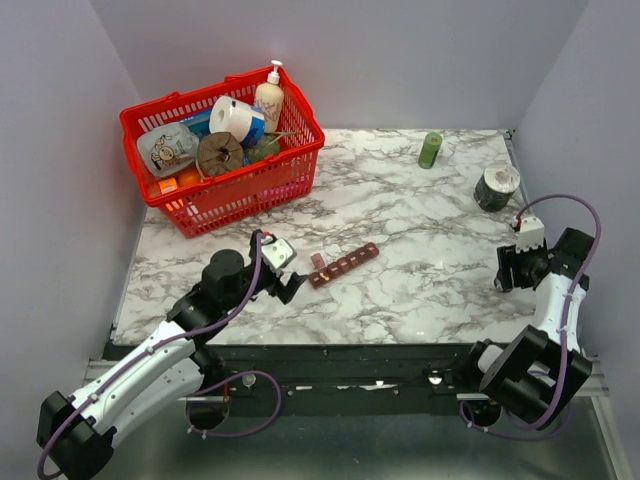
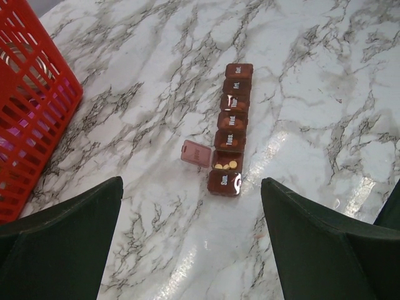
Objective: Sort the pills into containers
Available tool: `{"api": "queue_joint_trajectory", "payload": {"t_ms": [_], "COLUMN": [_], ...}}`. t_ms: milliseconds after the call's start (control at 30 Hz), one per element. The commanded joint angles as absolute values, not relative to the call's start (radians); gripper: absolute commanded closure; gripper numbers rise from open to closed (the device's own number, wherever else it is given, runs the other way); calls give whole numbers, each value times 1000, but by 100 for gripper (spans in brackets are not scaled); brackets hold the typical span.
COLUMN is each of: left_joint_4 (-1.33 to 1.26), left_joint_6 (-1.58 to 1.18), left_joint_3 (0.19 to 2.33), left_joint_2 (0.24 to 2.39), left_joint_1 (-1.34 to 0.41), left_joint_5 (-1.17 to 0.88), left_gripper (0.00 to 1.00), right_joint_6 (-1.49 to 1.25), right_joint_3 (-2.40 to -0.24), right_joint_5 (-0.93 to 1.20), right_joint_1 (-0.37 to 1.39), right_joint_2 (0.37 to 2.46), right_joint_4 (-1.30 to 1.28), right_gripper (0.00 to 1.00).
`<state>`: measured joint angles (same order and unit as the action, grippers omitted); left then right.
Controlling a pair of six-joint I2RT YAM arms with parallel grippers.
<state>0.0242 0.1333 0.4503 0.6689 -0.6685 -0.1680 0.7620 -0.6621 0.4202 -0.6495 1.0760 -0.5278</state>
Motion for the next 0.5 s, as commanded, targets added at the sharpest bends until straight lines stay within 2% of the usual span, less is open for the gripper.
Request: {"api": "queue_joint_trajectory", "payload": {"t_ms": [0,100,333,400,467], "left_joint_4": [5,8,18,18,15], "left_joint_6": [153,150,84,68,22], "left_joint_3": [436,439,468,474,486], "left_joint_2": [670,686,715,730,745], "left_joint_1": [-664,-663,-652,-644,-612], "left_joint_5": [-215,-213,-181,-201,-222], "left_gripper": [1,1,1,1,1], "right_joint_6": [805,818,929,1070,1310], "right_joint_3": [-667,-701,-831,-876,-949], "right_joint_5": [472,489,602,685,836], "right_joint_1": [-658,-658,-658,-652,-629], "right_joint_2": [1083,1063,1069,1080,1115], "right_joint_4": [-624,-646,-767,-887,-1015], "right_gripper": [23,14,11,3,0]}}
